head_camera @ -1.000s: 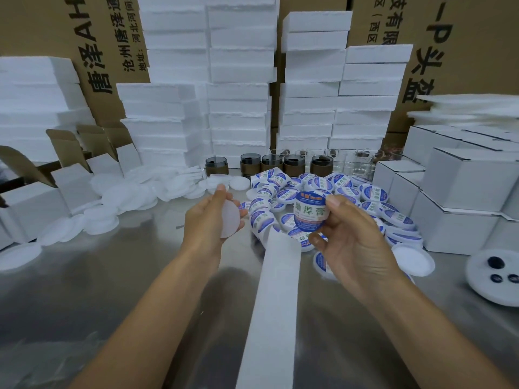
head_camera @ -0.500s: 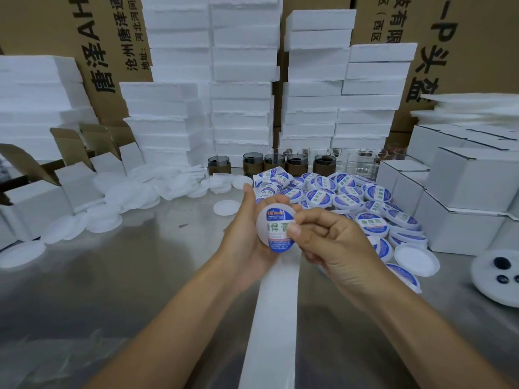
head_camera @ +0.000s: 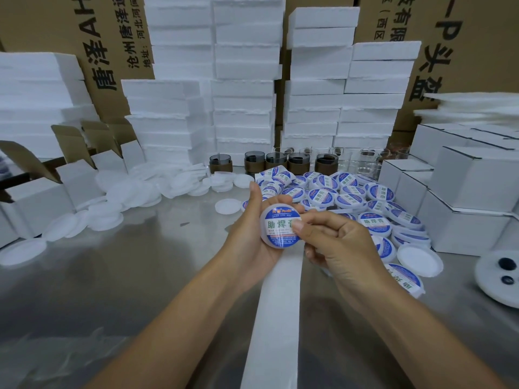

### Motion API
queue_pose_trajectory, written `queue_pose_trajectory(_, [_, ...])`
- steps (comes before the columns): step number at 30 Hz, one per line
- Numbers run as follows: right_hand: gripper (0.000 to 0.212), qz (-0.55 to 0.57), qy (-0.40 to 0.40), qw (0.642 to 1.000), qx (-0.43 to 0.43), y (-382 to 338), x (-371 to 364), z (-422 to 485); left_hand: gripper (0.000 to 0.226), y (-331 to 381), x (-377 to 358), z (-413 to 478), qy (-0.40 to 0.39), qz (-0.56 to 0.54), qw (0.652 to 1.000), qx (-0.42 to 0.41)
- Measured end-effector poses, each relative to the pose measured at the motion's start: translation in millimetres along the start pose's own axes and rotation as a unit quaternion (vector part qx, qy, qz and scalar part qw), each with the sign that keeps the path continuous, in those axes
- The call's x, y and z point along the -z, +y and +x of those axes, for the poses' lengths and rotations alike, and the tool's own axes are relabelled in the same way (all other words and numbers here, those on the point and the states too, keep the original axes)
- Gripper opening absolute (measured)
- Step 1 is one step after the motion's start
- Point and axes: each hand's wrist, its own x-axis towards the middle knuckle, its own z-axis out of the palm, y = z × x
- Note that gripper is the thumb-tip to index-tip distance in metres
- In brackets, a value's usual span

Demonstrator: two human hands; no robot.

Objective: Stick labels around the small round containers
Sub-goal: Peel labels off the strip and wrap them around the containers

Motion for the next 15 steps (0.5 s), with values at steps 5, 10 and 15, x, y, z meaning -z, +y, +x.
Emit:
queue_pose_trajectory(5, [0.005, -0.009, 0.022, 1.0, 0.002, 1.9, -0.4, -0.4, 0.054, -2.6, 0.1, -0.3, 0.003, 0.039, 0.999, -0.003])
queue_pose_trajectory(10, [0.007, -0.012, 0.033, 0.999, 0.005, 3.6, -0.9, 0.1, 0.039, -3.4, -1.1, -2.4, -0.017, 0.085, 0.996, -0.017])
queue_pose_trajectory(15, [0.006, -0.008, 0.029, 1.0, 0.003, 3.6, -0.1, 0.8, 0.02, -4.5, 2.1, -4.4, -0.056, 0.11, 0.992, -0.034])
